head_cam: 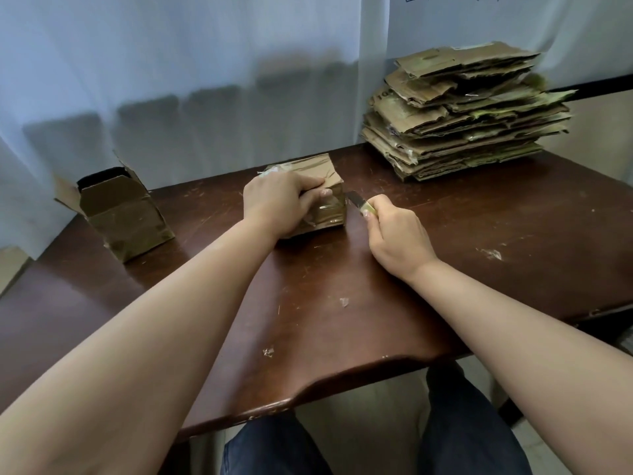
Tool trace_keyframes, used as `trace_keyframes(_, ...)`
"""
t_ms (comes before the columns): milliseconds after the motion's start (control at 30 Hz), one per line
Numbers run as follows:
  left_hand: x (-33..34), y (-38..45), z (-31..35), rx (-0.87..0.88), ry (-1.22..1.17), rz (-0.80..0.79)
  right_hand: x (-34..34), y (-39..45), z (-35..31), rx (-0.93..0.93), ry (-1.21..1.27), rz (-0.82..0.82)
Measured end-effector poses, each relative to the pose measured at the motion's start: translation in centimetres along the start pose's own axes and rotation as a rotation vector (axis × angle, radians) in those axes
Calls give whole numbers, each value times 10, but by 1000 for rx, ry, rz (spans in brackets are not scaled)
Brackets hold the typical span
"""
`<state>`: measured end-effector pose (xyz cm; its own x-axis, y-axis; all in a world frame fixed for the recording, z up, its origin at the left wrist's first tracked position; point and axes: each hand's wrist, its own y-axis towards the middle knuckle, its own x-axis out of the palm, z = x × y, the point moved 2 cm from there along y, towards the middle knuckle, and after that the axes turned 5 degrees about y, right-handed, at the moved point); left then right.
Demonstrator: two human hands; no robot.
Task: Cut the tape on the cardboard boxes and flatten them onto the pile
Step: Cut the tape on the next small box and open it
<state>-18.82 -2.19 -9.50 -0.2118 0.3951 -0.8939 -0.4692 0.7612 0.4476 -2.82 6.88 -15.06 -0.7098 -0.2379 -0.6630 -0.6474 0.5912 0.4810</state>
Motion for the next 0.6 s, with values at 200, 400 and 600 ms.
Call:
trace_keyframes(200, -6, 6, 12, 22, 32, -10, -1, 0, -1, 25, -16, -7)
trace_keyframes(400, -10, 11, 25, 25, 101, -26, -4, -3, -4, 74, -41, 20)
trace_keyframes(600, -9, 15, 45, 20, 232, 0, -3, 0, -6, 152, -158, 27)
